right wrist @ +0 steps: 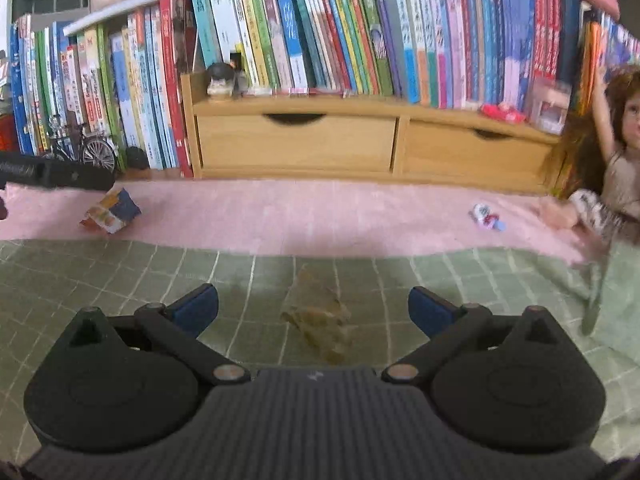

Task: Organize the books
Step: 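Grasp the colorful snack packet with the left tool while the right tool grasps the clear wrapper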

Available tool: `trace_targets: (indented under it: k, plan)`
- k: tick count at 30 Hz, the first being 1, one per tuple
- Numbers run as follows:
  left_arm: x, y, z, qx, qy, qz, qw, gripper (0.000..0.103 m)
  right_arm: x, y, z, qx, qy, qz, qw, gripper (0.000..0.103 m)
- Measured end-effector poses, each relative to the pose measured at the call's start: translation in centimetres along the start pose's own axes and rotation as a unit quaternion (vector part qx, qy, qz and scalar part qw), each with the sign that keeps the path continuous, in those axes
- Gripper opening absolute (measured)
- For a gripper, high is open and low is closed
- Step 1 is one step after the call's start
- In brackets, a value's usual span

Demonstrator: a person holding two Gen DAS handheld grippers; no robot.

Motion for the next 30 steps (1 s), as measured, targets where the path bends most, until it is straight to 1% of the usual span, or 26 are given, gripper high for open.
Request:
trace_targets:
  k: [2, 3, 5, 6, 9, 12, 15, 17, 19, 21, 23, 24, 25, 29, 30]
  plan:
    - [0.5, 0.4, 1.2, -0.009, 0.024, 0.003, 0.9997, 0.103, 0.3, 0.2, 0.4, -0.005, 0.003, -0.008, 1.000, 0.103]
    - [0.5, 0.4, 1.1, -0.010, 0.019, 0.008, 0.9997, 0.103, 0.4, 0.1, 0.5, 0.002, 0.005, -0.005, 1.000, 0.103]
    - [0.5, 0.3, 1.3, 0.001, 0.007, 0.010, 0.9999, 0.103, 0.6, 0.1, 0.5, 0.003, 0.004, 0.000, 1.000, 0.103]
    - [0.5, 0.3, 1.4, 0.003, 0.007, 0.006, 0.9999, 0.103, 0.7, 0.1, 0.5, 0.004, 0.003, 0.002, 1.000, 0.101]
    - [0.6, 0.4, 2.4, -0.006, -0.003, 0.006, 1.0000, 0.103, 0.7, 0.1, 0.3, 0.006, -0.005, 0.001, 1.000, 0.096]
    - [1.4, 0.3, 3.4, -0.002, 0.018, 0.011, 0.9998, 0.101, 0.4, 0.0, 0.2, -0.001, -0.016, 0.008, 1.000, 0.094]
    - [2.0, 0.3, 3.8, 0.001, 0.022, 0.009, 0.9997, 0.100, 0.5, -0.2, 0.4, -0.011, -0.012, 0.017, 1.000, 0.088]
    - [2.3, 0.4, 4.2, -0.001, 0.033, 0.005, 0.9995, 0.094, 0.6, -0.2, 0.5, -0.017, -0.008, 0.019, 1.000, 0.085]
    - [2.3, 0.7, 4.4, -0.007, 0.031, 0.001, 0.9995, 0.081, 0.7, 0.0, 0.6, -0.018, -0.005, 0.016, 1.000, 0.082]
    - [2.3, 0.9, 4.3, -0.017, 0.027, -0.006, 0.9995, 0.076, 0.7, 0.2, 0.8, -0.015, -0.001, 0.010, 1.000, 0.081]
    - [2.4, 0.9, 4.4, -0.018, 0.031, -0.004, 0.9994, 0.075, 0.7, 0.4, 0.9, -0.007, 0.004, 0.004, 1.000, 0.081]
    - [2.4, 0.8, 4.4, -0.017, 0.032, -0.002, 0.9993, 0.073, 0.6, 0.4, 1.0, -0.005, 0.004, 0.001, 1.000, 0.081]
    - [2.4, 0.7, 4.4, -0.015, 0.033, 0.002, 0.9993, 0.070, 0.7, 0.6, 1.0, -0.011, 0.013, -0.004, 1.000, 0.080]
    - [2.5, 0.0, 4.5, -0.012, 0.034, 0.020, 0.9992, 0.059, 0.5, 1.0, 1.0, -0.009, 0.014, -0.017, 1.000, 0.072]
    - [2.4, -0.2, 4.5, -0.009, 0.034, 0.023, 0.9991, 0.053, 0.5, 1.0, 1.0, -0.008, 0.014, -0.019, 1.000, 0.069]
Point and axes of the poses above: each gripper's, at about its wrist camera, not at the fingertips, and z roughly the way its jaws point, y to its left, x to its underside, the point moved 9 cm from there along z, roughly the way its jaws point, and after that the axes turned 5 degrees about -z, right-handed, at the moved point
